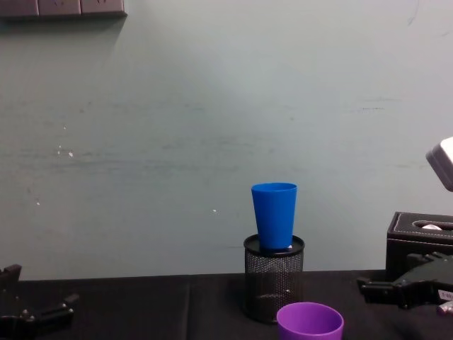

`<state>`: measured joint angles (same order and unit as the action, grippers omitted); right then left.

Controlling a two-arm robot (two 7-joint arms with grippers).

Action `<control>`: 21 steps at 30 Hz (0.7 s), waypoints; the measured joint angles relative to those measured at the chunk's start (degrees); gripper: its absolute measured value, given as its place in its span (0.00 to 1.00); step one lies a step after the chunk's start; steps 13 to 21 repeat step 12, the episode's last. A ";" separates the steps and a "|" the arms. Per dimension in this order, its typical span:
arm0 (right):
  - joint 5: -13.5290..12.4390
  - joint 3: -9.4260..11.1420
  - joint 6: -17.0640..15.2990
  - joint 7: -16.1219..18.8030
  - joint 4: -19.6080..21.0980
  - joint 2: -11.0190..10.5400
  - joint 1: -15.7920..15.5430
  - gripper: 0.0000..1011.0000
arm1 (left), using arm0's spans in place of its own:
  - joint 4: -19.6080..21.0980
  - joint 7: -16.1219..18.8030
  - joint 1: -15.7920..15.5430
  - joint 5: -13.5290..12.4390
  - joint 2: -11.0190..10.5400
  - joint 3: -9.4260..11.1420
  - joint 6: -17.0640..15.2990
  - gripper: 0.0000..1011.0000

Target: Pick up one cup with a gripper and tap it against the other cup.

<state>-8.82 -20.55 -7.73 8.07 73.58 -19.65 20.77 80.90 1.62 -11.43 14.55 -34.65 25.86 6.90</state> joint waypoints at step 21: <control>0.00 0.00 0.00 0.00 0.00 0.00 0.00 0.99 | 0.00 0.00 0.00 0.00 0.00 0.00 0.00 1.00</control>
